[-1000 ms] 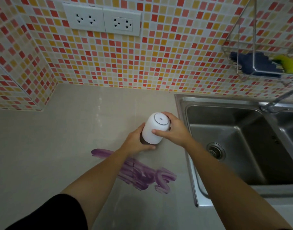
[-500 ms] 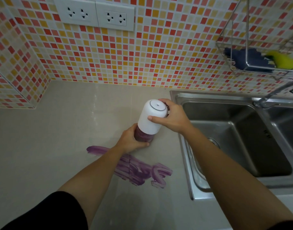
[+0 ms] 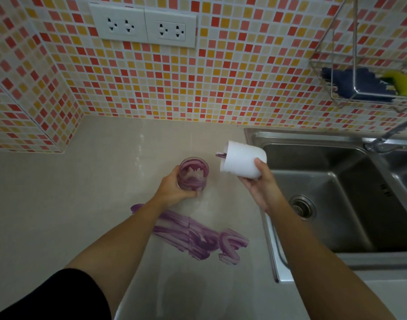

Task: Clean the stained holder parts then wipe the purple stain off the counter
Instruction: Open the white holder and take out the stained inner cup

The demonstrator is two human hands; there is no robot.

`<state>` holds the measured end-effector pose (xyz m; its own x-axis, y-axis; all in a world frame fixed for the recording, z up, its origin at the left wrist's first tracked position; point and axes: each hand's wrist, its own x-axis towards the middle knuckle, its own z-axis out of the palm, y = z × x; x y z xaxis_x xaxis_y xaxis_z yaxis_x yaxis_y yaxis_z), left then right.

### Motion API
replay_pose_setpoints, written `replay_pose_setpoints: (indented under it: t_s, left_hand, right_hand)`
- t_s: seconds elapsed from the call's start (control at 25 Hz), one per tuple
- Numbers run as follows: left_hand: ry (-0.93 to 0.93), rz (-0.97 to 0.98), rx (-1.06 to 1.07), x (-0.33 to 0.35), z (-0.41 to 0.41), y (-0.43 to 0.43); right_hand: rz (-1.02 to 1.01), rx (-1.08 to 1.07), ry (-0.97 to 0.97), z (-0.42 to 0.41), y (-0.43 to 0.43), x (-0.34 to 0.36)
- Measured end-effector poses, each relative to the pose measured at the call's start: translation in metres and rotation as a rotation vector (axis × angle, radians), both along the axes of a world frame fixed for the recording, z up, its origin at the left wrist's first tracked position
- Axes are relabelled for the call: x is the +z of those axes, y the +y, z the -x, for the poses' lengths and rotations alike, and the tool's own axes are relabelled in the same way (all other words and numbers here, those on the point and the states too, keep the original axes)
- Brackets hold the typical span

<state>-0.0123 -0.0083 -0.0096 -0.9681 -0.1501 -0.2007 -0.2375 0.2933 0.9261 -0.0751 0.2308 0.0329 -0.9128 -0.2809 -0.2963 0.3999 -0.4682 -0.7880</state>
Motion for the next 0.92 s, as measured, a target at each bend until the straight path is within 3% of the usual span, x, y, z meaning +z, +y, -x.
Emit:
replay_pose_setpoints:
  t_s: [0.28,0.36,0.56,0.72,0.92]
  left_hand:
    - [0.018,0.039,0.074,0.014,0.0,-0.026]
    - [0.027,0.059,0.073,0.02,0.0,-0.032]
    - [0.061,0.071,0.066,0.03,-0.001,-0.041]
    - [0.081,0.08,0.07,0.033,-0.001,-0.045]
    - [0.08,0.077,0.074,0.036,0.0,-0.048]
  right_hand:
    - [-0.023,0.043,-0.039,-0.016,-0.019,-0.041]
    - [-0.133,0.071,0.022,-0.02,-0.026,-0.038]
    - [-0.677,0.163,0.223,-0.023,-0.032,-0.036]
    - [-0.804,0.205,0.345,-0.021,-0.031,-0.044]
    - [-0.83,0.226,0.355,-0.023,-0.027,-0.055]
